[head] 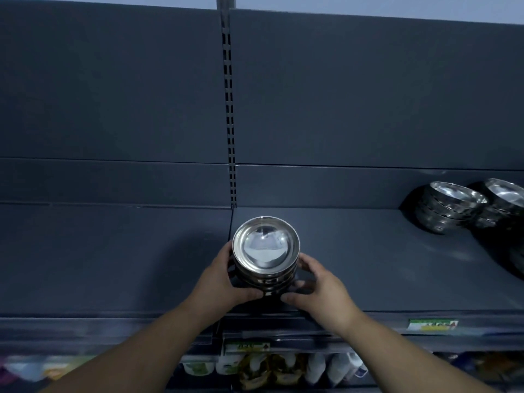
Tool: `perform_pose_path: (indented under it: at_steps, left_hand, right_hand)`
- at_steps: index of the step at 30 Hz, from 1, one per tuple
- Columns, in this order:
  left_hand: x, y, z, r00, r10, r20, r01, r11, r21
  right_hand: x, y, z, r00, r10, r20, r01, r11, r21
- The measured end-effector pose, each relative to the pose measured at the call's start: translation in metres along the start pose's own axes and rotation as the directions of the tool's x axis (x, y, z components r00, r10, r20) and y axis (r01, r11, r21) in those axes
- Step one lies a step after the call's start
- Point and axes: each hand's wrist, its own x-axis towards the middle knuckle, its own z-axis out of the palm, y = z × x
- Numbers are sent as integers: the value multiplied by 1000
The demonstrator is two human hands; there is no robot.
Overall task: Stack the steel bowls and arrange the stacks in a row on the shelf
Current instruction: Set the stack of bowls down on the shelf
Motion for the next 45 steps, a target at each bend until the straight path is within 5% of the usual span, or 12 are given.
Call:
perform_pose_path:
  at_steps: [10,38,45]
  left_hand:
    - [5,14,-16,1000,19,-3,-19,997,-79]
    - [3,6,-13,1000,9,17,-9,1000,9]
    - [-2,9,-13,999,-27,35,24,996,82]
  right_hand:
    - [5,-12,-7,988,-156,1,156,985,-78]
    - [5,11,17,1000,16,-27,-17,999,-45]
    - [1,7,11,999,53,1,-52,984,-170]
